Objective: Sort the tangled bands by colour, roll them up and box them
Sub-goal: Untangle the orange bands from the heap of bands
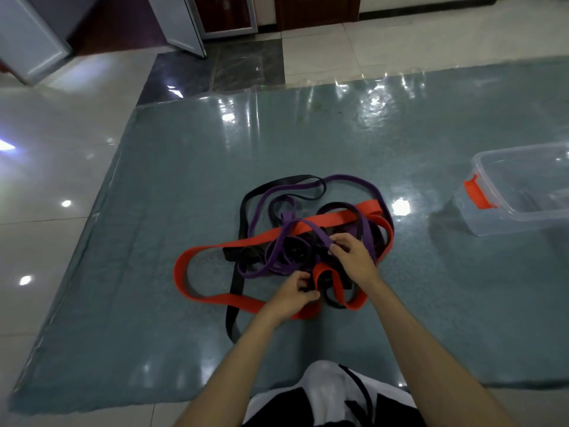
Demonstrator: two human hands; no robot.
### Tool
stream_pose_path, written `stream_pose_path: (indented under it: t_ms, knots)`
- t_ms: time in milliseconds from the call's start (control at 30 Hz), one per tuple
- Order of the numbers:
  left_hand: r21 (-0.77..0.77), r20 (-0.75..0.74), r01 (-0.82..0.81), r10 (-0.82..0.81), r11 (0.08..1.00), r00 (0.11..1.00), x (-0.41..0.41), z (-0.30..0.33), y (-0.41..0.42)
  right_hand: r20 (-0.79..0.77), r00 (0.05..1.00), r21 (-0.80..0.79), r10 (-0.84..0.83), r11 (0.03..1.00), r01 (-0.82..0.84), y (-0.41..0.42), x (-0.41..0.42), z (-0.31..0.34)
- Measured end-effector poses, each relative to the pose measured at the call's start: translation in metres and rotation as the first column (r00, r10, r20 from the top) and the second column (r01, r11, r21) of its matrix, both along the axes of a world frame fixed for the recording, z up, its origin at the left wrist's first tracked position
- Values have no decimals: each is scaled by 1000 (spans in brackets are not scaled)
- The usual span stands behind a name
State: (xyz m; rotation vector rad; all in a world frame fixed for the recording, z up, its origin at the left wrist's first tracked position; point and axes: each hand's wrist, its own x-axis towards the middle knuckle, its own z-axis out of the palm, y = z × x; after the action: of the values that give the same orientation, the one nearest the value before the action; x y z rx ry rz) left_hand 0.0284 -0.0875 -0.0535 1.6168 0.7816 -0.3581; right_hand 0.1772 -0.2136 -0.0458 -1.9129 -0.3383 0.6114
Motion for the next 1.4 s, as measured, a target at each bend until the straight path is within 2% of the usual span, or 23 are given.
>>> stream_pose_path:
  t_ms: [133,200,267,300,400,467,567,667,700,767,800,833,867,933,1000,1033,1067,1100,1167,1200,1233,1333,1400]
  knots:
    - [26,-5,-13,13,1000,1000,10,-14,-22,10,998,-5,64,998,-64,-11,1,3]
    - [133,-6,-1,1,991,1000,11,-17,-31,-38,997,-13,61,998,-61,-15,2,5]
    - [271,1,80,-83,959,997,9,-16,-33,24,1000,-23,21,1000,-21,-14,3,8]
    - [293,9,135,-144,947,990,8,-12,-30,90,996,-16,-19,1000,21,-13,3,9]
    - [271,52,286,-310,919,949,6,10,-11,229,962,30,-149,989,146,-9,-4,9]
    - [273,57,414,-444,868,894,4,30,5,241,962,34,-133,991,128,-5,-9,6]
    - [237,-42,656,-667,716,744,-1,61,23,165,986,-18,0,1000,3,0,-17,1]
    - [270,-135,751,-749,602,649,-4,82,26,83,974,-93,209,975,-202,0,-21,-5]
    - [318,-141,747,-750,584,646,-4,86,25,60,940,-139,335,936,-324,-2,-22,-8]
    - [428,-114,687,-720,587,685,-3,91,23,-22,819,-231,573,794,-562,-10,-25,-12]
    - [483,-92,641,-694,596,714,-2,93,23,-74,768,-240,636,736,-633,-16,-26,-13]
    - [538,-72,589,-664,603,744,-1,93,24,-102,748,-226,656,717,-659,-22,-27,-14]
    - [587,-48,532,-630,610,775,-1,92,24,-99,761,-189,641,739,-647,-27,-29,-14]
    - [644,15,426,-567,636,824,-2,89,25,-113,863,-51,492,865,-499,-37,-30,-14]
    - [666,38,370,-526,647,850,-3,85,24,-193,959,80,207,977,-195,-42,-27,-11]
    - [671,36,360,-513,648,858,-3,83,23,-203,978,103,40,994,-19,-45,-24,-11]
    - [671,36,355,-506,652,862,-4,81,22,-165,978,91,-126,986,142,-48,-21,-12]
    - [664,42,354,-506,658,861,-5,80,22,-62,962,47,-264,962,267,-54,-18,-14]
    - [621,63,373,-518,689,853,-6,78,22,182,901,-96,-394,905,415,-69,-13,-22]
    - [581,74,396,-531,711,844,-7,79,23,232,883,-174,-408,876,450,-77,-12,-26]
    - [530,80,429,-546,732,834,-8,81,25,207,888,-242,-411,858,453,-84,-12,-31]
    - [300,57,563,-603,770,795,-9,94,31,-104,908,-376,-407,861,343,-95,-20,-43]
    - [174,3,648,-659,741,752,-10,102,35,-236,898,-397,-372,880,261,-96,-25,-47]
